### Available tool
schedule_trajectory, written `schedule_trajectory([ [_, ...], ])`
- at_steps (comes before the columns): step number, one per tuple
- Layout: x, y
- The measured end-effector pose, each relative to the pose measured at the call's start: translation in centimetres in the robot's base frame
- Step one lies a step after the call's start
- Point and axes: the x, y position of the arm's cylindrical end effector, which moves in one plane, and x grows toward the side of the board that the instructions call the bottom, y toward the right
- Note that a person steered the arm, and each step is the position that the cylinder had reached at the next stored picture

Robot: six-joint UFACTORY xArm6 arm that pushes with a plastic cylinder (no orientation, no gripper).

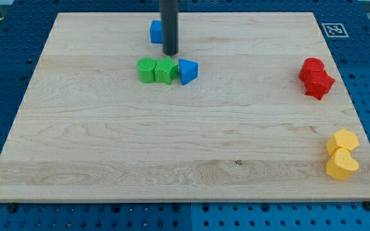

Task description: Place blue cube to the right of the blue triangle

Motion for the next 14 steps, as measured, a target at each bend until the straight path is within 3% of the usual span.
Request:
schedule_trajectory([
  [1, -0.2, -4.9],
  [4, -2.3, -7.7],
  [5, -4.9, -11.0],
  [6, -7.2, -9.6],
  [8, -7.7, 0.9],
  [10, -7.7, -2.9],
  [14, -6.4, -2.3],
])
